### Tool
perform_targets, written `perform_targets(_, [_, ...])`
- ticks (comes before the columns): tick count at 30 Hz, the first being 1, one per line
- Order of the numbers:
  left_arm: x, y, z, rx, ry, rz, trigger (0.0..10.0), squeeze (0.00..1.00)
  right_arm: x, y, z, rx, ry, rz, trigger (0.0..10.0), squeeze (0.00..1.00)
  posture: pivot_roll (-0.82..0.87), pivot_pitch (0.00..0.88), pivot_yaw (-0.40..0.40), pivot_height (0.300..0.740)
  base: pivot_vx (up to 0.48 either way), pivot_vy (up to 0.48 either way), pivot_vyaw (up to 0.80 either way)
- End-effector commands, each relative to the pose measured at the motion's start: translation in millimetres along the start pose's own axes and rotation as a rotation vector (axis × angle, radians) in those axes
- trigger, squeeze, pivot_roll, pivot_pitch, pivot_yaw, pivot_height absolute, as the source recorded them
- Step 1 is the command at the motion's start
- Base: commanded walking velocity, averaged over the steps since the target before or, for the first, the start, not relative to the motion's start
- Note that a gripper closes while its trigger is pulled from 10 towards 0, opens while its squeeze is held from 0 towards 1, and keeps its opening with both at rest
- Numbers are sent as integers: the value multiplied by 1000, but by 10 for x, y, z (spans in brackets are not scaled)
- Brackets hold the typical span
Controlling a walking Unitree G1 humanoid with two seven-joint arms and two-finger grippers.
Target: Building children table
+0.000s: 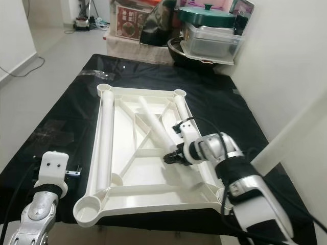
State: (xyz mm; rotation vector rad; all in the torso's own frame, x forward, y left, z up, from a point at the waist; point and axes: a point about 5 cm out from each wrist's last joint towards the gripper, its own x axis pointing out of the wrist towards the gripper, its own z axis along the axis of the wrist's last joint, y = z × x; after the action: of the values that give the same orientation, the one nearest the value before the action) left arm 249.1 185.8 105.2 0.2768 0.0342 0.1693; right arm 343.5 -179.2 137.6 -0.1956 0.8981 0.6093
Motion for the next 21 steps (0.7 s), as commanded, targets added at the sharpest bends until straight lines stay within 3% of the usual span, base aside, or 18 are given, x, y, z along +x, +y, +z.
perform_targets(1, [3, -40, -27, -1, 21, -5, 10000, 0, 75, -12, -166, 18, 60, -5, 0, 0, 27, 0, -159, 740, 0, 0, 0])
perform_targets(12, [12, 41, -38, 15, 24, 13, 10000, 0, 13, 44, 197, -59, -151, 21, 0, 0, 40, 0, -143, 740, 0, 0, 0])
perform_targets(14, [19, 80, -2, -1, 10, 16, 10000, 0, -179, 211, 655, 11, -462, 127, 0, 0, 49, 0, -133, 740, 0, 0, 0])
perform_targets(15, [19, 80, -2, -1, 10, 16, 10000, 0, -179, 211, 655, 11, -462, 127, 0, 0, 49, 0, -133, 740, 0, 0, 0])
perform_targets(16, [21, 86, 24, -52, 4, 12, 10000, 0, -295, 304, 838, 51, -615, 192, 0, 0, 53, 0, -124, 740, 0, 0, 0])
perform_targets(17, [21, 86, 24, -52, 4, 12, 10000, 0, -295, 304, 838, 51, -615, 192, 0, 0, 53, 0, -124, 740, 0, 0, 0])
perform_targets(19, [12, 38, 95, -184, -15, -47, 10000, 0, -414, 507, 1027, 88, -836, 259, 0, 0, 58, 0, -108, 740, 0, 0, 0])
perform_targets(21, [12, 38, 95, -184, -15, -47, 10000, 0, -414, 507, 1027, 88, -836, 259, 0, 0, 58, 0, -108, 740, 0, 0, 0])
